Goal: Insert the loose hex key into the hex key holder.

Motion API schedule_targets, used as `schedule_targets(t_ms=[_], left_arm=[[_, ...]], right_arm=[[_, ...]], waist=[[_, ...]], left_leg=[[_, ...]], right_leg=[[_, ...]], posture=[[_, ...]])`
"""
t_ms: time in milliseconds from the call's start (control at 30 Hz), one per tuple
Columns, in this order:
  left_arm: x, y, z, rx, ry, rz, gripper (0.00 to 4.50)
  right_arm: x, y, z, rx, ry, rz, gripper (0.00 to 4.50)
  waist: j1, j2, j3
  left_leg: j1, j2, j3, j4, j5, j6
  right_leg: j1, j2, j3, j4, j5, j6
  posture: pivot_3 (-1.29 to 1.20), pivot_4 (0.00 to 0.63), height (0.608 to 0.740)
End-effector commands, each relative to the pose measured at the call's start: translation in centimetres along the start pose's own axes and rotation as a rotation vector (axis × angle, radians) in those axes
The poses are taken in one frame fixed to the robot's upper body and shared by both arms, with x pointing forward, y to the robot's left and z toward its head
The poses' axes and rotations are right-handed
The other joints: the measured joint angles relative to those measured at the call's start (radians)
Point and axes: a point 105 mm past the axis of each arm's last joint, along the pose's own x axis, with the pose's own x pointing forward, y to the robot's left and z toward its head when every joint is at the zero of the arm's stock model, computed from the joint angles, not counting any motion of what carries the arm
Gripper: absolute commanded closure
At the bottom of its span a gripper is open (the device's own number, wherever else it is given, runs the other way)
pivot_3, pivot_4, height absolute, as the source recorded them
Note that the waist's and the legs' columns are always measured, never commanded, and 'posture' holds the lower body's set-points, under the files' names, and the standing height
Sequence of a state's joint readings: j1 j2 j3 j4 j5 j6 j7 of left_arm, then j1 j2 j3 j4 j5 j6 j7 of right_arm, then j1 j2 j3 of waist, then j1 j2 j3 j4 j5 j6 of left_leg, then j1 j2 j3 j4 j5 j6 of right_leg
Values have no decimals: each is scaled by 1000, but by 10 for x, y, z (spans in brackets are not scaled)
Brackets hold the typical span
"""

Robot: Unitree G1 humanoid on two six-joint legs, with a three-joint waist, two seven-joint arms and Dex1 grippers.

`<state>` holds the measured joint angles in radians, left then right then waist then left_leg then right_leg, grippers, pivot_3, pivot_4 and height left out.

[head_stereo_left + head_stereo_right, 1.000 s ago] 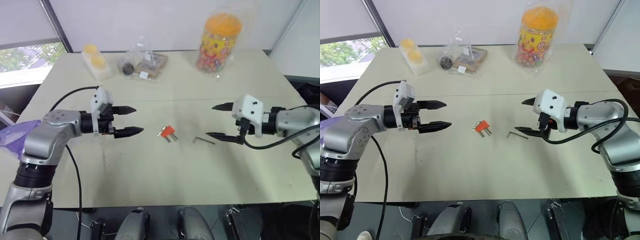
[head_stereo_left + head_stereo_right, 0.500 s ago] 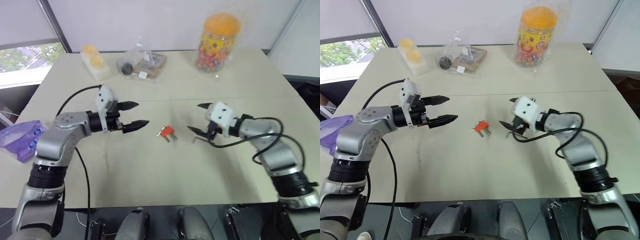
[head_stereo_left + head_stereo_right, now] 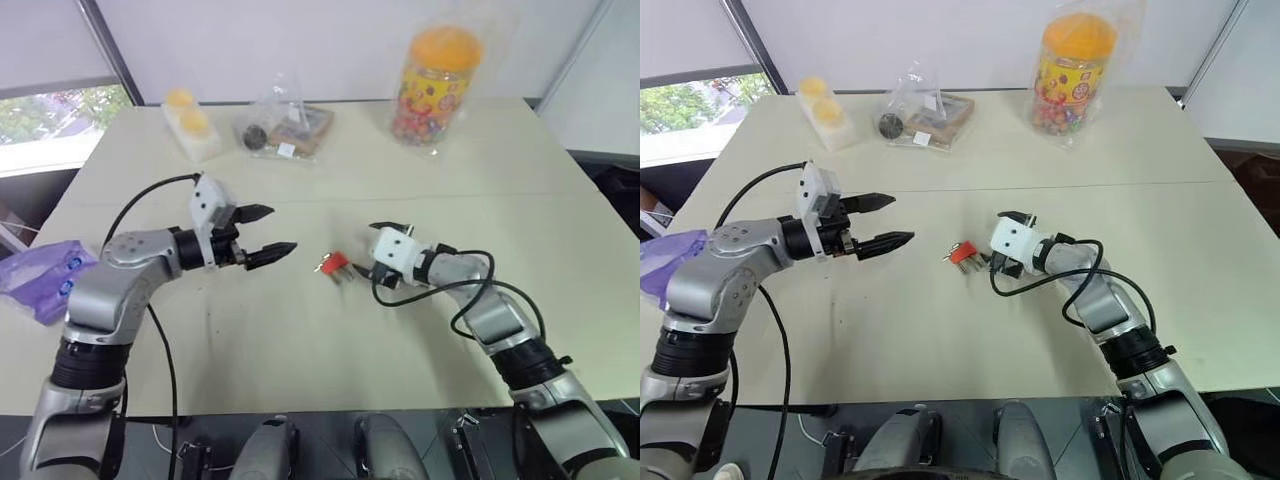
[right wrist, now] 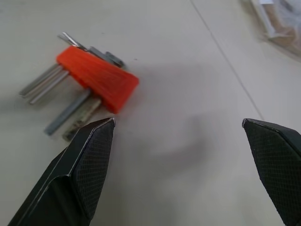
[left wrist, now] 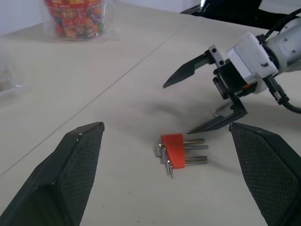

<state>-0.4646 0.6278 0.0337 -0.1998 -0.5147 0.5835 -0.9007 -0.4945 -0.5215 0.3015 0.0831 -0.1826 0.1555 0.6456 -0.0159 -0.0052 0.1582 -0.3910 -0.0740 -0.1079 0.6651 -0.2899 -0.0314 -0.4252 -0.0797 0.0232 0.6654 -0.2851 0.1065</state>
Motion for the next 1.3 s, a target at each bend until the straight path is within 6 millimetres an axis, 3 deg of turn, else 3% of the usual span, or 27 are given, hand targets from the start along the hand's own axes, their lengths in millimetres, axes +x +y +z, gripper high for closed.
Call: schedule_targets(t_ms=[33,767,1300], left_arm=[[-5,0,13,41,-35,17,60],[-3,1,16,59,-53,40,60],[-4,0,17,71,-57,58,60]], right_arm=[[2,-3,15,-42,-49,-4,0],[11,36,24,16,-69,181,0],[32,40,14,132,6,236,0]], waist=[[0,0,0],[-2,0,0],[-8,0,0]], left_leg=[[0,0,0,0,0,0],[0,0,0,0,0,0],[1,1,0,0,1,-1]], right_leg=[[0,0,0,0,0,0],[0,0,0,0,0,0],[1,1,0,1,0,0]], posture=[[0,150,740],[0,150,740],[0,150,740]])
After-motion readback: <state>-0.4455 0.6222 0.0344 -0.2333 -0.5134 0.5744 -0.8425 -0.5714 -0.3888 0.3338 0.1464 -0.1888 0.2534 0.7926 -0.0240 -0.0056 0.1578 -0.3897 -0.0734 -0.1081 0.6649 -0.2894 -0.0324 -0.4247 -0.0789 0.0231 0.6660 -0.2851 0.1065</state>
